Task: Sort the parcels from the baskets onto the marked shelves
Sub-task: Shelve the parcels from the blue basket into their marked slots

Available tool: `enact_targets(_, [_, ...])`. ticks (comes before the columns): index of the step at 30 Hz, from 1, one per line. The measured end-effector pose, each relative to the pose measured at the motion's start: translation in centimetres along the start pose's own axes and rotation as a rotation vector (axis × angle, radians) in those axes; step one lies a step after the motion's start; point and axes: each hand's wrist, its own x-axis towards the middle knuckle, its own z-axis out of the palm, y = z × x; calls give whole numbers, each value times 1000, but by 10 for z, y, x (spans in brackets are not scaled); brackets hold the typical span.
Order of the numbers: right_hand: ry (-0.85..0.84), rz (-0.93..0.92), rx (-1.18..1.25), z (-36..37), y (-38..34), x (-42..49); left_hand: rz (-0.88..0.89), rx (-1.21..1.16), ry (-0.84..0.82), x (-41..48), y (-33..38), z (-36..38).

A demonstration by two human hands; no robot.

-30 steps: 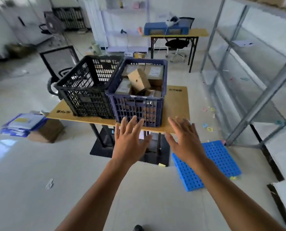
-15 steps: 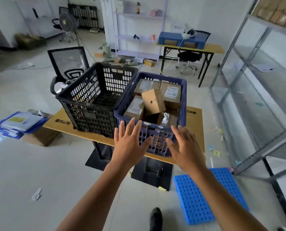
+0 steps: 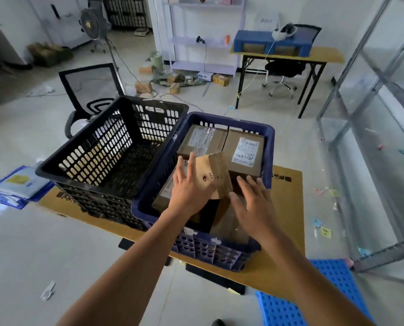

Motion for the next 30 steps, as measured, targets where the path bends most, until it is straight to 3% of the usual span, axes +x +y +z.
enact_targets(4, [-49, 32, -31, 6, 8, 22, -91, -48, -61, 37, 3, 19])
enact_targets(9, [-30, 13, -274, 22, 13, 26, -16, -156, -14, 56, -3, 31])
enact_targets(15, [27, 83, -281, 27, 11, 26, 72, -198, -86, 61, -11, 22])
enact_targets(25, [160, 309, 226, 12, -33, 28, 150, -501, -269, 50, -22, -28])
enact_targets(30, [143, 303, 508, 1, -66, 14, 240, -832, -631, 48, -34, -45])
